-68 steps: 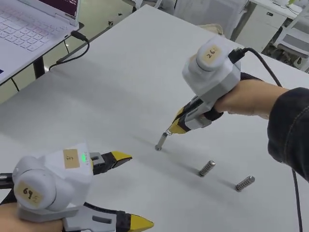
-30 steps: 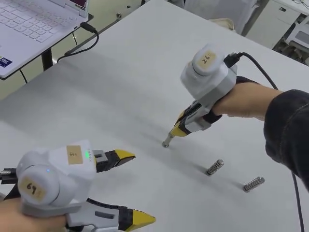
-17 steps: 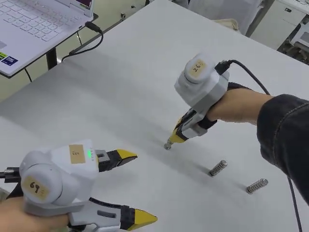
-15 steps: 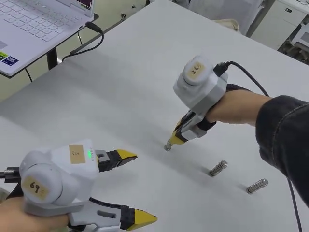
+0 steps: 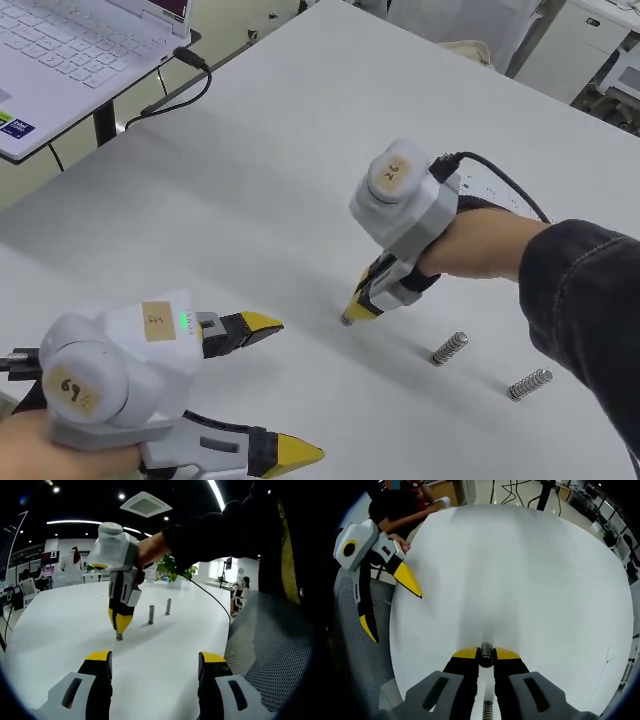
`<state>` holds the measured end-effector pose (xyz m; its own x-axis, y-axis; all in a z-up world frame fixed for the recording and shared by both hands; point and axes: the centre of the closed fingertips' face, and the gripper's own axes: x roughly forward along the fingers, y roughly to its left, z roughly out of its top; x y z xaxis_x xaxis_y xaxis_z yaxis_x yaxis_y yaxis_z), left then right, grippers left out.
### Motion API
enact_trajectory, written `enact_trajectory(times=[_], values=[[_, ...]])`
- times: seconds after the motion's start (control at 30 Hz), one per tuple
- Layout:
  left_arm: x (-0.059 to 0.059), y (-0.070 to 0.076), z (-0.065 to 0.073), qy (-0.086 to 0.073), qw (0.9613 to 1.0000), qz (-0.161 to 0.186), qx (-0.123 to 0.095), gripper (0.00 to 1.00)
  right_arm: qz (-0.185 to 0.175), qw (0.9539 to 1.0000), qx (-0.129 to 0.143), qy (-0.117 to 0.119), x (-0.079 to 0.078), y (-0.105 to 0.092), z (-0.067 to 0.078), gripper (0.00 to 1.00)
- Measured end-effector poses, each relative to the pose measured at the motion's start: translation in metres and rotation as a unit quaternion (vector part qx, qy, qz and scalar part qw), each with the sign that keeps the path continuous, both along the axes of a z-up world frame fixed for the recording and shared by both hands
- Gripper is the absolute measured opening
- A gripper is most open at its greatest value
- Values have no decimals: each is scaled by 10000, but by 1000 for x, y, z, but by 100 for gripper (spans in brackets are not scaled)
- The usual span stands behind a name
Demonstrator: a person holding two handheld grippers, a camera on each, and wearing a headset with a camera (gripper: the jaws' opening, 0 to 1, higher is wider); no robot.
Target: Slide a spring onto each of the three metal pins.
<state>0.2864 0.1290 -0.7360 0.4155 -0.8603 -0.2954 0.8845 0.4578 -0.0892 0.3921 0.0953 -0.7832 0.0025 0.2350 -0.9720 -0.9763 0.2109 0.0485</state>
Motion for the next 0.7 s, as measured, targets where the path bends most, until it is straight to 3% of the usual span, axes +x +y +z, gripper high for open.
enact_trajectory(times=[0.7], values=[[1,0,-1,22,10000,-6,5,65,66,9999,117,-52,0,1,0,13]])
